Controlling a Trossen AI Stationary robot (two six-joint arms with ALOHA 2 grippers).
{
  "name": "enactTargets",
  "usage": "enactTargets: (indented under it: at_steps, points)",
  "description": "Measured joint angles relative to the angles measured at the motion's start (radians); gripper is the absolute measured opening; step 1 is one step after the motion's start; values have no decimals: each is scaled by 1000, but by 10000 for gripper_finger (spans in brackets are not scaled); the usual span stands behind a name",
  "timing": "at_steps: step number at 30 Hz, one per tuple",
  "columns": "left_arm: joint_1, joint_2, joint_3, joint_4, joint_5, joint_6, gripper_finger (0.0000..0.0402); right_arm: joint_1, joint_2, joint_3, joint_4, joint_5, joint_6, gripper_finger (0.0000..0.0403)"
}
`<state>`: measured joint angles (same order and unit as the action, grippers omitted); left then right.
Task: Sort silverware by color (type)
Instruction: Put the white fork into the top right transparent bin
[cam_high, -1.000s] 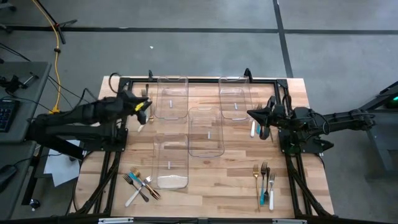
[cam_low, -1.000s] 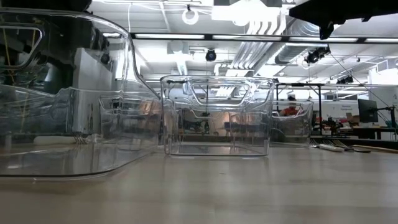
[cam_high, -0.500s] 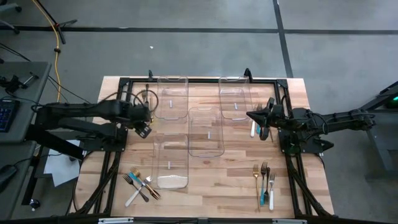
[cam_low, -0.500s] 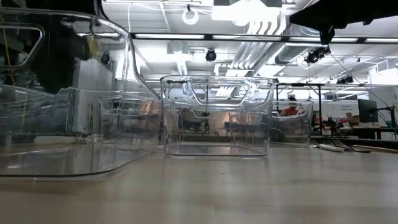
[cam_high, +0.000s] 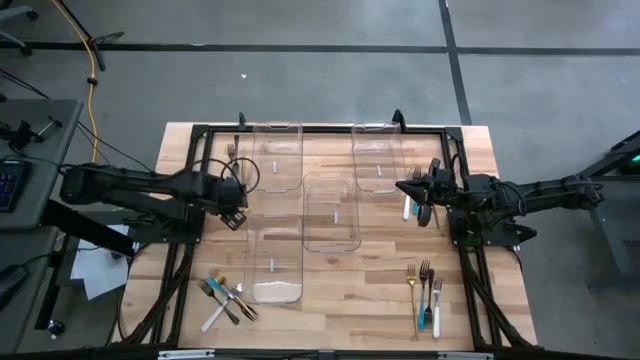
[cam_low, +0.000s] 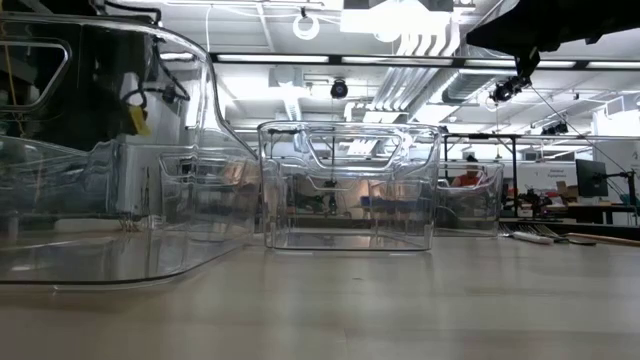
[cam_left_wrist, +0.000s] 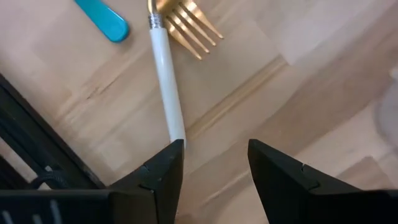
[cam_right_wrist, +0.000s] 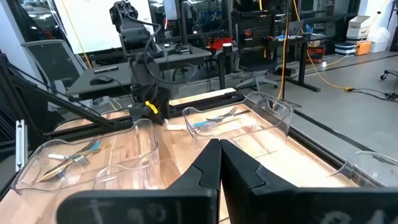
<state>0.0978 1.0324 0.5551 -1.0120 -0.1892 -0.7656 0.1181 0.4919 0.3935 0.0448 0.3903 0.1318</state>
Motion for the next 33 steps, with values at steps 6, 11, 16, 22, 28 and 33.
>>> enactTargets:
  at_steps: [6,11,16,22,28,33]
  points:
    - [0,36,-6,11,-47,42,171,0,0,0,0,-1,0,0]
    - [0,82,-6,54,-50,62,171,0,0,0,0,0,-1,0]
    - [0,161,-6,75,-89,41,171,0,0,0,0,-1,-1,0]
    - [0,231,-6,98,-106,36,171,0,1,0,-2,-1,-9,0]
    - [1,274,-6,109,-106,43,170,0,1,0,-4,-1,-9,0]
    - [1,312,-5,112,-106,43,170,0,1,0,-4,-1,-9,0]
